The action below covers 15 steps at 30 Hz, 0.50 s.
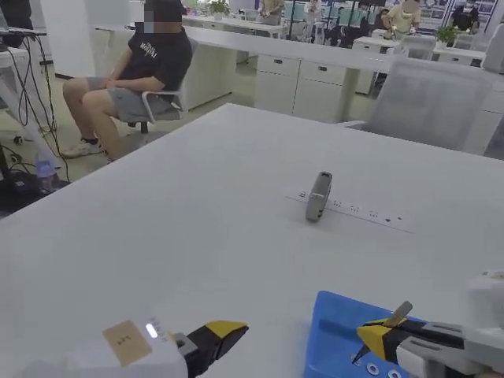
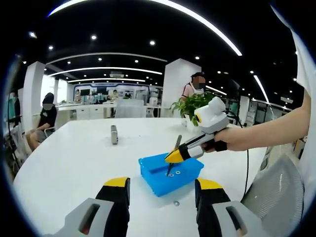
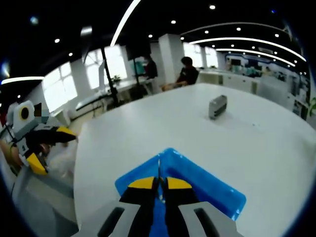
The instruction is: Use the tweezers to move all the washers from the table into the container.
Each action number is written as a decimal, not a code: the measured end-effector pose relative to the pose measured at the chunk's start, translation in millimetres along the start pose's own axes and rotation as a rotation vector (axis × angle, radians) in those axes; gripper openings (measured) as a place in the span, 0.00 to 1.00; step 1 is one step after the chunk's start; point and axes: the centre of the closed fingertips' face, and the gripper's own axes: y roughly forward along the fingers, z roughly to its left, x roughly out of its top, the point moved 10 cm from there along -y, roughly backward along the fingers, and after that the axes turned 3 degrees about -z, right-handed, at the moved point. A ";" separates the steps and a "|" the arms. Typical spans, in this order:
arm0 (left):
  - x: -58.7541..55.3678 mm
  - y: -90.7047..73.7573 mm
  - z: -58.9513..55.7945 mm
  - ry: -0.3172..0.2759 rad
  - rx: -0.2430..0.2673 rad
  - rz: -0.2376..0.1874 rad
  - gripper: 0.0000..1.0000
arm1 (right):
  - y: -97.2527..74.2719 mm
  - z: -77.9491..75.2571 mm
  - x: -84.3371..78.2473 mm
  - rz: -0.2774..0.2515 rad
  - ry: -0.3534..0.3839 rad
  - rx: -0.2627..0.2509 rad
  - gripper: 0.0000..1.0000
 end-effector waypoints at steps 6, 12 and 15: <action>-0.2 -0.3 0.4 -0.004 0.001 -0.001 0.51 | 7.9 -5.1 -4.4 0.026 0.006 -0.006 0.03; -0.6 -0.2 0.7 -0.002 -0.001 0.003 0.50 | 14.3 -6.2 -7.0 0.044 0.000 0.000 0.03; -0.6 -0.2 1.1 -0.004 -0.002 0.001 0.50 | 15.7 -1.9 -6.7 0.056 -0.026 0.025 0.04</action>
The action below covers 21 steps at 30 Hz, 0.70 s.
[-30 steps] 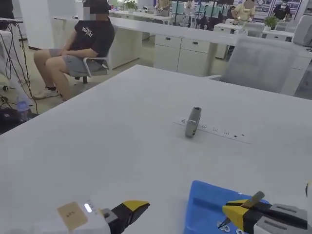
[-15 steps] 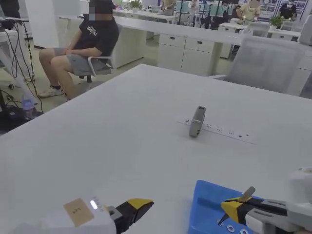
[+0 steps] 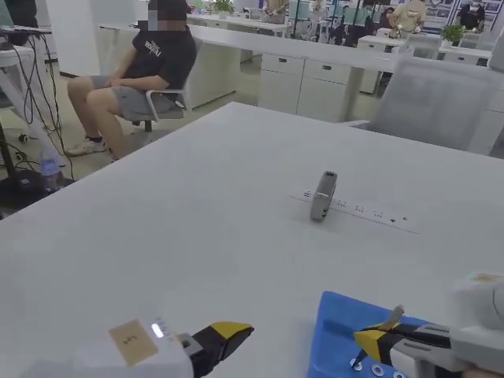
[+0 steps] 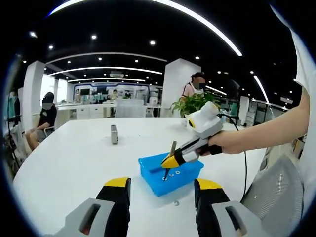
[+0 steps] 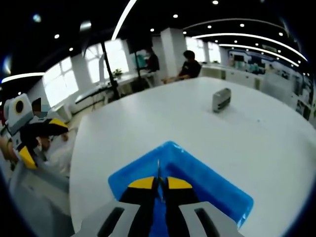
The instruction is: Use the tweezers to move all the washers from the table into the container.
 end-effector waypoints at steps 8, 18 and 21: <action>-0.2 0.6 -1.2 0.003 -0.010 0.004 0.50 | -12.4 10.9 8.1 -0.033 -0.022 0.003 0.04; 0.0 0.5 -2.0 0.004 -0.017 0.005 0.50 | -40.5 26.6 22.0 -0.103 -0.036 0.005 0.04; -0.1 0.5 -2.4 0.007 -0.019 0.007 0.50 | -48.0 35.2 25.1 -0.129 -0.030 0.016 0.04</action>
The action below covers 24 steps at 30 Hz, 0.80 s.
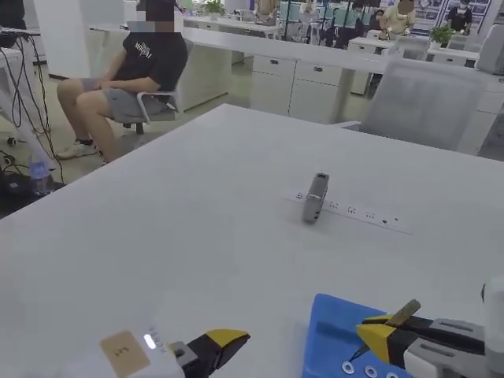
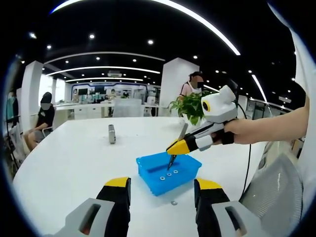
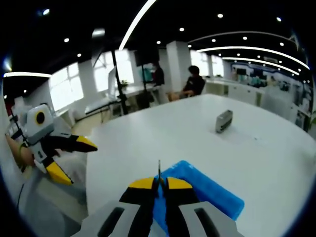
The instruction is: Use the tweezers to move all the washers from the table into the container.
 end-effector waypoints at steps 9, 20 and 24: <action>0.1 -0.2 -0.1 0.000 -0.001 -0.002 0.50 | -0.7 22.7 -11.1 0.020 0.007 0.054 0.04; 1.0 -0.9 0.5 -0.007 0.004 -0.014 0.50 | 11.7 27.7 -35.8 0.090 0.038 0.097 0.04; 1.0 -0.9 0.5 -0.005 0.003 -0.013 0.50 | 16.6 29.0 -39.4 0.108 0.038 0.114 0.04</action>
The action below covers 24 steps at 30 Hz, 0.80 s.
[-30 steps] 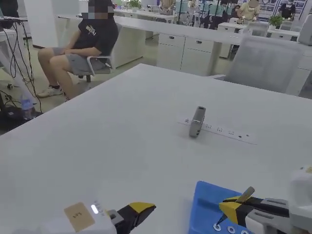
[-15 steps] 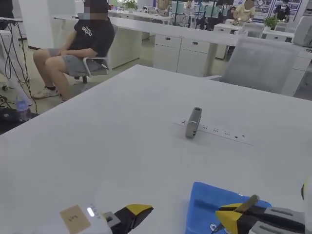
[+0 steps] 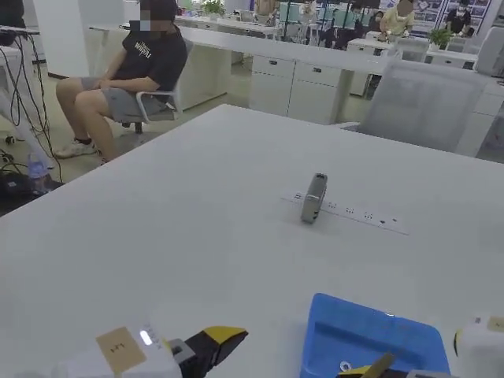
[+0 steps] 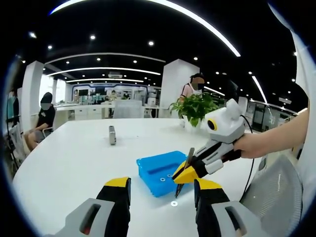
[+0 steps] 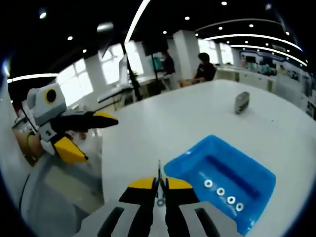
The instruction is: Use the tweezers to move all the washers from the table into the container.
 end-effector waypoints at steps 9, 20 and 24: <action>0.2 -0.7 1.2 0.000 0.008 -0.002 0.48 | 11.8 4.3 -6.4 0.044 -0.005 0.033 0.04; 2.0 -5.5 6.7 -0.003 0.068 -0.026 0.43 | 14.4 5.3 -11.4 0.092 -0.045 0.050 0.04; 1.8 -6.3 10.3 -0.048 0.071 -0.044 0.44 | 15.2 7.3 -11.0 0.095 -0.070 0.059 0.04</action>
